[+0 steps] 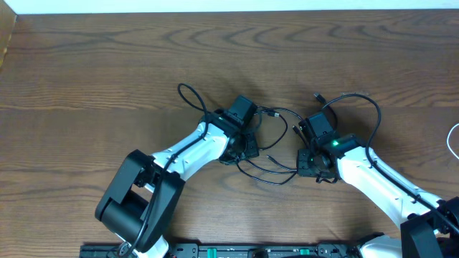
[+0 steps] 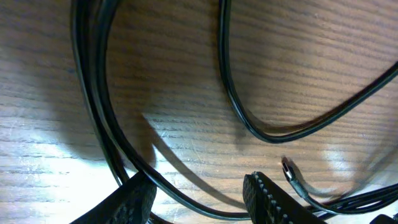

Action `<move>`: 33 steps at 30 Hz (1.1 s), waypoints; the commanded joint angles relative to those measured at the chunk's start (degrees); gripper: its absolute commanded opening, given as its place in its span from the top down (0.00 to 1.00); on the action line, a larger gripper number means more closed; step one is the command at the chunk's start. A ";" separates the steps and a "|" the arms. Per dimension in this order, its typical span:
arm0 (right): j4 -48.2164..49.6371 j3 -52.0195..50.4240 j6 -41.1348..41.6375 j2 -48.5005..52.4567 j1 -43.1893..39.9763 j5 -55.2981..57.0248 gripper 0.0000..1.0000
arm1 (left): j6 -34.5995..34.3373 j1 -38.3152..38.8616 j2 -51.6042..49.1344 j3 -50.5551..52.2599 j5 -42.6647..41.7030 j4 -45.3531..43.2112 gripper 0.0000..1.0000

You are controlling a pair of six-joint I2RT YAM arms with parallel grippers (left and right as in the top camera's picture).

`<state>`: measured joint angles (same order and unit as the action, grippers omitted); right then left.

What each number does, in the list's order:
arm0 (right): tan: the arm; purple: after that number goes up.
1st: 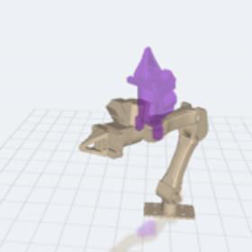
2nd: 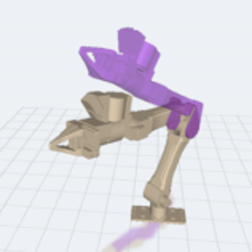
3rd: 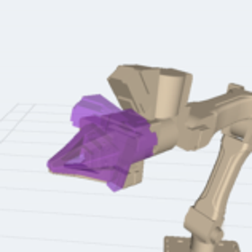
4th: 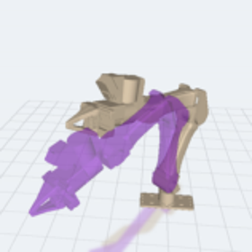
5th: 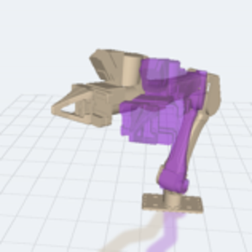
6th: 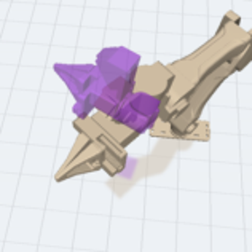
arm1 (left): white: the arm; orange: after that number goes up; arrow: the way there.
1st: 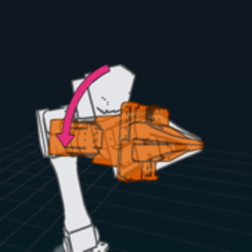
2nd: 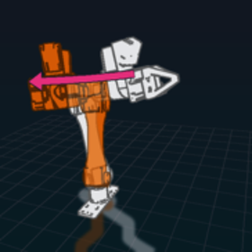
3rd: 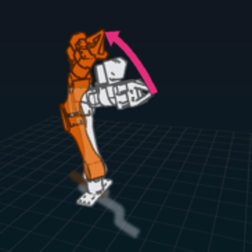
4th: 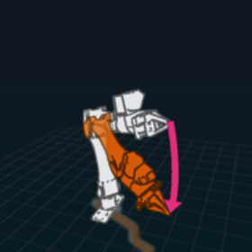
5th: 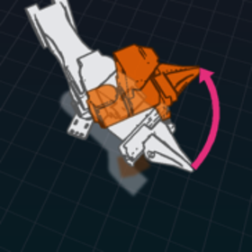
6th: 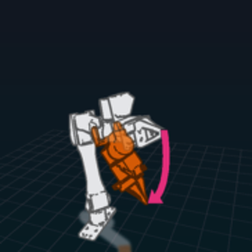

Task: Untangle cables

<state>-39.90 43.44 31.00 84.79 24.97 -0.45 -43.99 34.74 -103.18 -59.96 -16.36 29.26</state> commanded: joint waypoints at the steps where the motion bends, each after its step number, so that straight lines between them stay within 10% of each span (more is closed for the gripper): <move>1: -0.24 -0.07 0.61 -0.02 -0.24 0.04 0.65 | -1.51 0.11 -1.20 0.63 0.37 0.07 0.50; 9: -0.94 -0.07 0.61 -0.02 -0.24 0.04 0.65 | -3.93 0.17 -4.00 0.68 0.44 -3.63 0.50; 15: -2.51 -0.07 -0.44 -0.02 -0.24 0.07 0.64 | -3.91 -0.57 -3.96 0.61 0.42 -11.76 0.92; 33: -1.62 5.27 -7.08 -0.20 -1.51 -3.32 0.61 | 13.99 -11.34 21.88 0.44 -6.75 -13.33 0.92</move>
<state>-42.24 44.31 28.14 84.79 24.64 -1.23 -34.26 25.21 -88.25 -59.59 -21.58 15.49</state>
